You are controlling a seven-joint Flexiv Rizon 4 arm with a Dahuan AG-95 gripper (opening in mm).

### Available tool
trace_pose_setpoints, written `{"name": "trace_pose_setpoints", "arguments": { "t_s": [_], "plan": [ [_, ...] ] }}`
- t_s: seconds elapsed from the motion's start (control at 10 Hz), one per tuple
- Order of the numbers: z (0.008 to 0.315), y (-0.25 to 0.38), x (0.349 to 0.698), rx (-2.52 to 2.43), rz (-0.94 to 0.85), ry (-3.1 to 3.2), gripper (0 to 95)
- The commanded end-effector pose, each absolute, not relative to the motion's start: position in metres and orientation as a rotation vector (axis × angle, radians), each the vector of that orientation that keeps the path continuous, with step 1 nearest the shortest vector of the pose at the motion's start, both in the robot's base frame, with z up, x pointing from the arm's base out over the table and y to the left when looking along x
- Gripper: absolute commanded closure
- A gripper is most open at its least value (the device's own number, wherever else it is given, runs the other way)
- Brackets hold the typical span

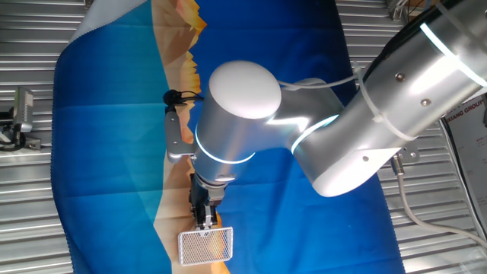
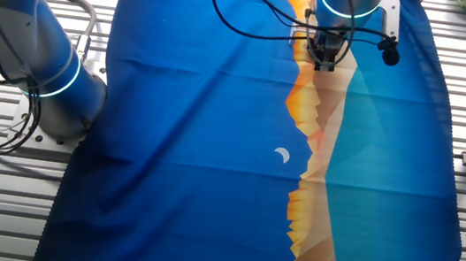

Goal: Push the soccer ball into the goal

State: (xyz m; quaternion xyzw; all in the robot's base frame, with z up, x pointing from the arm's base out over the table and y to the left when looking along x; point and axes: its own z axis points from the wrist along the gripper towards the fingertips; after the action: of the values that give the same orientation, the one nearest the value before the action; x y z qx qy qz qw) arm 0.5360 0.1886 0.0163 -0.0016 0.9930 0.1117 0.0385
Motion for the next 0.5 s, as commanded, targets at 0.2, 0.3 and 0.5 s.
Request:
{"name": "trace_pose_setpoints", "arguments": {
  "t_s": [0.2, 0.3, 0.5],
  "plan": [
    [0.0124, 0.1891, 0.5356, 0.052, 0.297, 3.04, 95.0],
    [0.0125, 0.1892, 0.5359, 0.056, 0.278, 3.05, 95.0],
    [0.0125, 0.1892, 0.536, 0.059, 0.285, 3.051, 95.0]
  ]
}}
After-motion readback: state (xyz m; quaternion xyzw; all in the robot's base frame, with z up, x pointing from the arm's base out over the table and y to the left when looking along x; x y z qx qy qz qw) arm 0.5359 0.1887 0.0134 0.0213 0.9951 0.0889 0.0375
